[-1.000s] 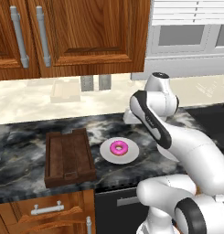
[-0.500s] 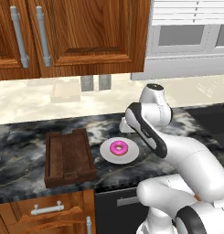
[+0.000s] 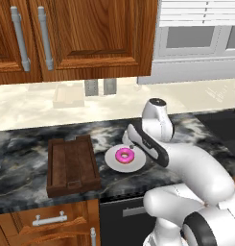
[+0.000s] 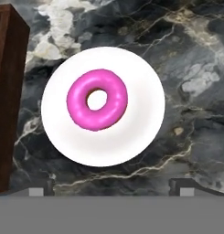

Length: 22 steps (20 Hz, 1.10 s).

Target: Move the dessert items from the plates to the tray.

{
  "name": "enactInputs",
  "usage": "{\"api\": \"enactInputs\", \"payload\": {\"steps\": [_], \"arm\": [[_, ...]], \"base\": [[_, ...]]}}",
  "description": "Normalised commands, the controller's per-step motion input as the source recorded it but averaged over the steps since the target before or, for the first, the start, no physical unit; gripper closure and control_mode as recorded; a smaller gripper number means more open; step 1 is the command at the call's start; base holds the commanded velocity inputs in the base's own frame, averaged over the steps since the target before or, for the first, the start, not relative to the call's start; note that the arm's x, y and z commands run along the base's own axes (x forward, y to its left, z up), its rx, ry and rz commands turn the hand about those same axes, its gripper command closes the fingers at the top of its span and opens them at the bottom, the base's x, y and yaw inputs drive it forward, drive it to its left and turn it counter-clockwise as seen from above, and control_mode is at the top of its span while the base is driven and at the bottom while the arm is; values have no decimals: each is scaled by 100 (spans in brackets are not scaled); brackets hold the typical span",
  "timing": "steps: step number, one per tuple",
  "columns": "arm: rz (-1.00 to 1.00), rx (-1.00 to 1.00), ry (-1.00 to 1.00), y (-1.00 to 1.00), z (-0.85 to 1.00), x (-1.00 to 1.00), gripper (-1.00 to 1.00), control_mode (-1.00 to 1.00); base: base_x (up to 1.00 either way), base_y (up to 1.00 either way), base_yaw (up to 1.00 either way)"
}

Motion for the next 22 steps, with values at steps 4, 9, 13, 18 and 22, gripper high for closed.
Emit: {"api": "enactInputs", "payload": {"steps": [4,9,13,18,22], "arm": [[0,0,-1,0,-32,50,-100,-100],[0,-2,-1,2,-33,44,-100,-100],[0,-2,-6,0,-34,15,-100,-100],[0,0,0,0,-16,2,-100,-100],[0,0,0,0,-25,0,-100,-100]], "base": [[0,0,0],[0,0,0],[0,0,0],[0,0,0],[0,0,0]]}}
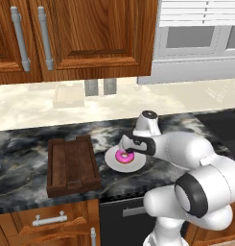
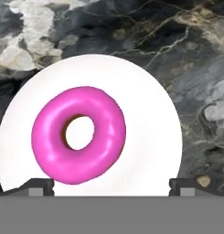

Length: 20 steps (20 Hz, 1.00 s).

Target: Move the dessert items from the plates to the tray.

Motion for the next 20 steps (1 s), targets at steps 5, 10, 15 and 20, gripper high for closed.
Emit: {"api": "enactInputs", "payload": {"steps": [5,10,15,20], "arm": [[0,0,0,0,-30,0,-100,-100],[0,0,-4,2,-23,8,-100,-100],[0,0,-3,1,-9,23,-100,-100],[0,0,0,0,0,15,-100,-100]], "base": [[0,0,0],[0,0,0],[0,0,0],[0,0,0]]}}
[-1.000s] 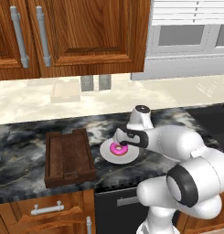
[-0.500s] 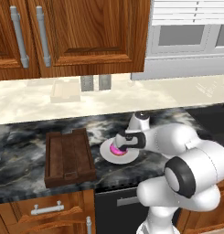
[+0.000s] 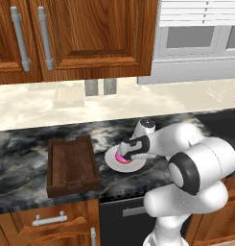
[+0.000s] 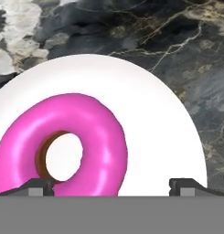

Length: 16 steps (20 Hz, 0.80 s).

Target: Move the dessert items from the plates to the tray.

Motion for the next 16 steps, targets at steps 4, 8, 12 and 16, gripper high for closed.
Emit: {"api": "enactInputs", "payload": {"steps": [4,8,12,16], "arm": [[0,0,0,0,-12,7,-100,-100],[0,-2,0,0,-44,2,-100,-100],[0,-1,0,0,-41,0,100,-100],[0,0,0,0,-15,0,100,-100]], "base": [[0,0,0],[0,0,0],[0,0,0],[0,0,0]]}}
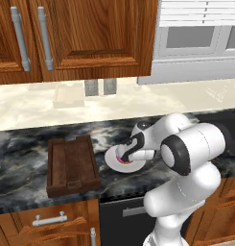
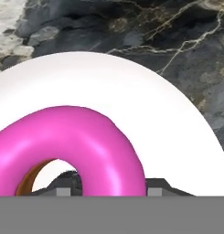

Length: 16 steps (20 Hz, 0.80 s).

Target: Move the dessert items from the plates to the tray.

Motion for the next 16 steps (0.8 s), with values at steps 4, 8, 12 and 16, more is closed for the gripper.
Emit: {"api": "enactInputs", "payload": {"steps": [4,8,12,16], "arm": [[0,0,0,0,0,0,100,-100],[0,0,0,0,0,0,100,-100],[0,0,-5,2,36,0,100,-100],[0,9,-11,0,91,0,100,-100]], "base": [[0,0,0],[0,0,0],[0,0,0],[0,0,0]]}}
